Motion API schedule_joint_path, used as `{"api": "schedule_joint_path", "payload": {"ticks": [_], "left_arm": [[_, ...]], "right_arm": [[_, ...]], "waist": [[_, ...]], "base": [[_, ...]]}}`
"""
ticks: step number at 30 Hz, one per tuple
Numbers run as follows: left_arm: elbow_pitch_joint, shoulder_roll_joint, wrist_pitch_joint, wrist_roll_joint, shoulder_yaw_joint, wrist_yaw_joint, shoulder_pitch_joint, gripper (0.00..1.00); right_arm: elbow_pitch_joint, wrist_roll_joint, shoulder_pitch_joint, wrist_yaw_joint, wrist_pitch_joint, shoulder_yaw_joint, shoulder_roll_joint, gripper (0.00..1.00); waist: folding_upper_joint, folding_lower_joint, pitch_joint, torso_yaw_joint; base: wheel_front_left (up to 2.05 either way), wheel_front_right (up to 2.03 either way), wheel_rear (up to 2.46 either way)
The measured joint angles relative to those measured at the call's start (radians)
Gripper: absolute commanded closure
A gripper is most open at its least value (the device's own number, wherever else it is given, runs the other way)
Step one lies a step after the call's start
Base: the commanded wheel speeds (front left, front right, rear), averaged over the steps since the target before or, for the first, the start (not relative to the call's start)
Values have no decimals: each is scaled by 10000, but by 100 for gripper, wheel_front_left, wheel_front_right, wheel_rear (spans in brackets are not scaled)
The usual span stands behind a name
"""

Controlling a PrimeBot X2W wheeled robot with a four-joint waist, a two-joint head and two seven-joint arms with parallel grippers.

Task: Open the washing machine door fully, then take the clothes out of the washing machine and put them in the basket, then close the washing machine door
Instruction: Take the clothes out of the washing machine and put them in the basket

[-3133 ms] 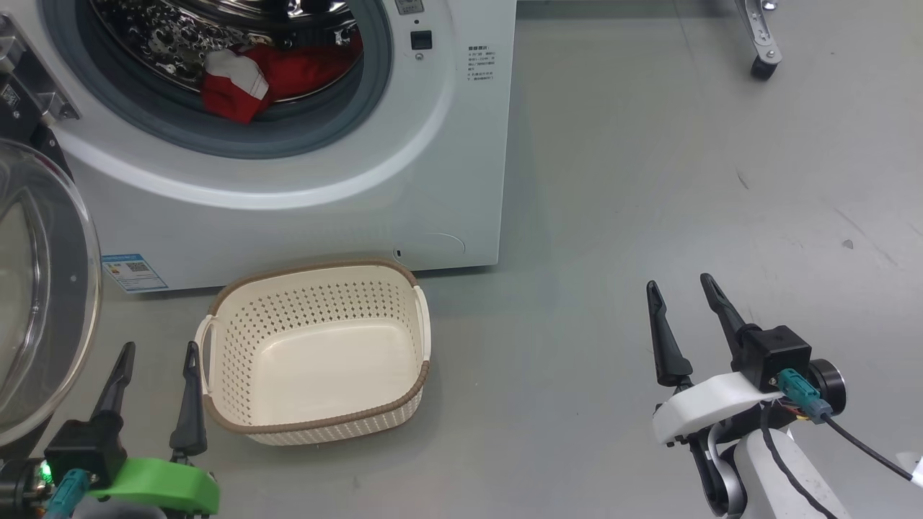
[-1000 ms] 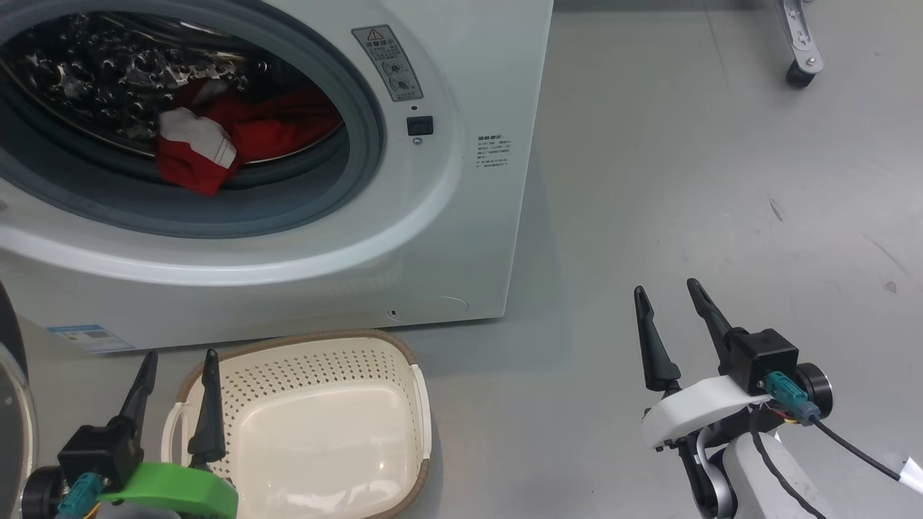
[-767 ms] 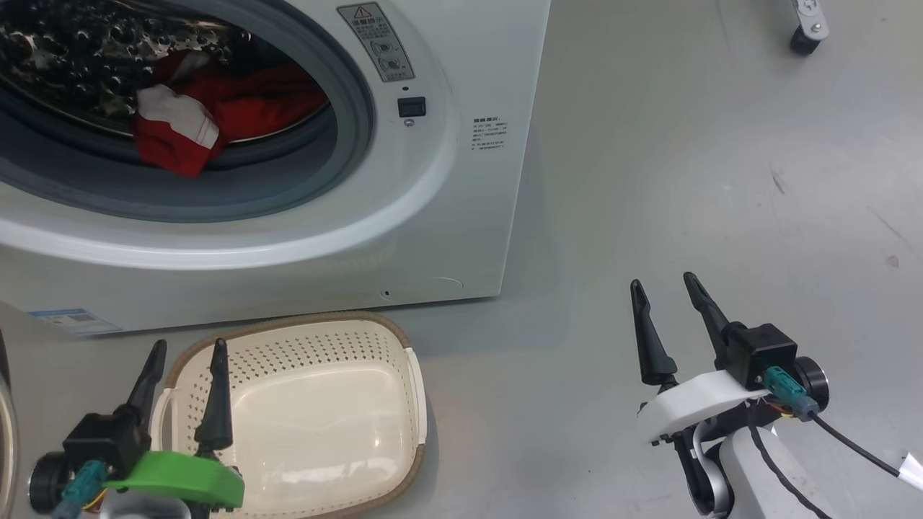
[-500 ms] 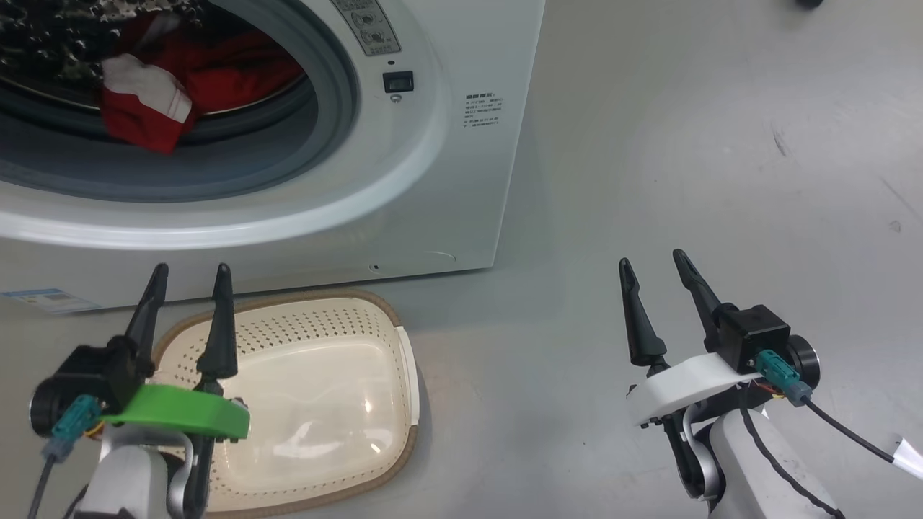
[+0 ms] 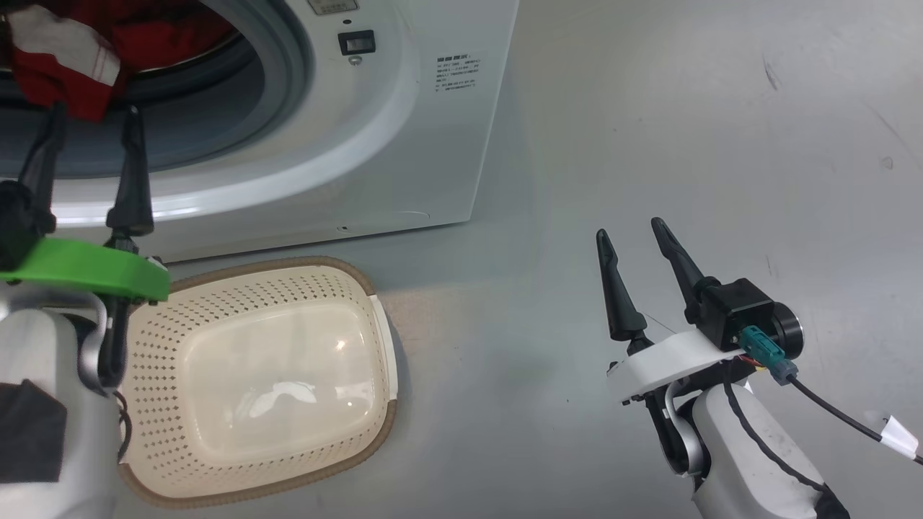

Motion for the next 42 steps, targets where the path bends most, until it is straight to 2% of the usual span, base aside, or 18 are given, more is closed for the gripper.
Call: {"api": "schedule_joint_path", "payload": {"ticks": [19, 23, 31, 38, 39, 41, 42], "left_arm": [[1998, 1386, 1542, -142, 819, 23, -3205, 0], [2502, 1603, 1898, -127, 965, 188, -3705, 0], [3636, 1981, 2424, -130, 1453, 792, -4251, 0], [4284, 1956, 2671, -171, 1429, 1016, -4706, 0], [4326, 1946, 2660, -171, 1413, 1016, -4748, 29], [4493, 1847, 2644, -171, 1367, 1020, -4781, 100], [4644, 1753, 2644, -171, 1342, 1020, -4778, 100]], "right_arm": [[-309, 430, -640, -180, 0, 660, -6, 0], [-353, 514, -785, -194, 0, 800, -8, 0], [-337, 616, -930, -267, 0, 980, -8, 0], [-314, 616, -960, -276, 0, 955, -8, 0], [-309, 616, -979, -276, 0, 951, -8, 0], [-293, 616, -1011, -278, 0, 905, -6, 0], [-270, 616, -1031, -278, 0, 867, -6, 0]], "waist": [[0, 0, 1443, -784], [0, 1, 1707, -951], [0, 1, 2100, -1264], [0, 1, 2313, -1332], [0, 1, 2321, -1328], [0, 1, 2324, -1306], [0, 1, 2314, -1286]], "base": [[0, 0, 0], [0, 0, 0], [0, 0, 0], [0, 0, 0], [0, 0, 0], [0, 0, 0], [0, 0, 0]]}}
